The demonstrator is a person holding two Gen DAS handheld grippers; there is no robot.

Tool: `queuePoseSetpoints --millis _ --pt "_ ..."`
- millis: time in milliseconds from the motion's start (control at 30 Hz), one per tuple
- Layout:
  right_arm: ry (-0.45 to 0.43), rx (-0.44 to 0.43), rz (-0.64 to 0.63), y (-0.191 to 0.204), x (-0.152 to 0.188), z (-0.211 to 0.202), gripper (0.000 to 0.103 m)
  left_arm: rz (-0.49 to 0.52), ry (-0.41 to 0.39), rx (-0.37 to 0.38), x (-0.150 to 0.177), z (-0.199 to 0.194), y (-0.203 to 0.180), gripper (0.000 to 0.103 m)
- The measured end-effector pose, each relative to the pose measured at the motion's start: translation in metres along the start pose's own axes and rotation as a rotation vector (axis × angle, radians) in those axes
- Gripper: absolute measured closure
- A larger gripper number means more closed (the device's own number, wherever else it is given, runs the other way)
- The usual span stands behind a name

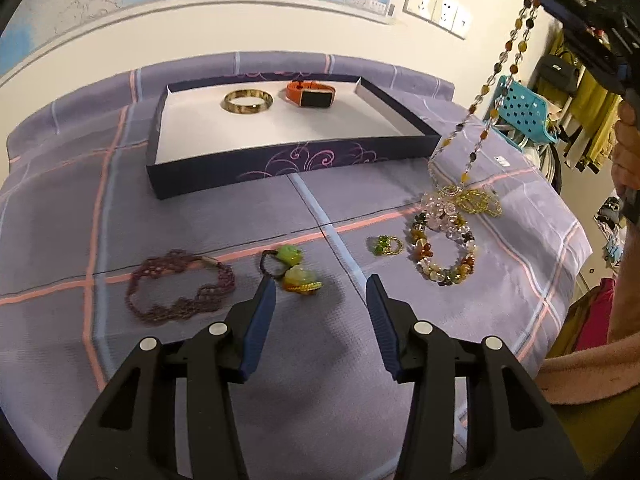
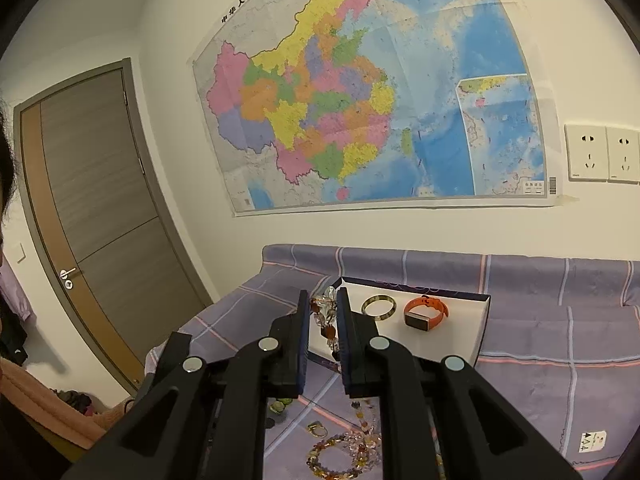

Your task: Organize jewelry

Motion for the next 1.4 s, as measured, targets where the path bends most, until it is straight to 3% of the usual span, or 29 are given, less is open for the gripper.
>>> queuePoseSetpoints --millis 133,267,433,633,933,1033,1100,1400 --pt "0.008 0.001 0.002 -0.003 0.003 0.002 0.092 -0.008 -0.020 -0.014 -0.005 -0.003 -0.002 0.062" --pt "0.019 -0.001 0.011 -0.005 0.007 0.006 0.092 0.060 -0.057 0.042 -0.013 -0.007 -0.026 0.062" --pt "0.024 -0.008 0.016 -0.005 0.009 0.008 0.092 0.107 -0.032 0.078 -0.017 0.010 -0.046 0.062" --pt "0.033 -0.003 0.017 -0.007 0.012 0.009 0.091 0.110 0.023 0.071 -0.013 0.033 -0.049 0.062" --pt "0.067 -0.019 0.037 -0.010 0.022 0.017 0.091 0.111 0.052 0.057 -0.009 0.042 -0.049 0.071" --pt "0.080 -0.020 0.043 -0.012 0.026 0.020 0.091 0.118 0.058 0.047 -0.010 0.045 -0.049 0.081" --pt "0.087 -0.019 0.045 -0.013 0.027 0.022 0.091 0.116 0.064 0.047 -0.010 0.045 -0.049 0.094" --pt "0.052 -0.020 0.012 -0.011 0.007 0.025 0.091 0.077 0.030 0.056 -0.027 0.036 -0.043 0.094"
Point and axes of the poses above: each gripper's, at about its wrist camera, not at the fingertips, and z roughly the way its jaws point, y to its left, x to its underside, the point moved 9 cm from there along z, roughly the way its jaws point, and after that the axes turned 11 degrees about -y, right-handed, at the moved point
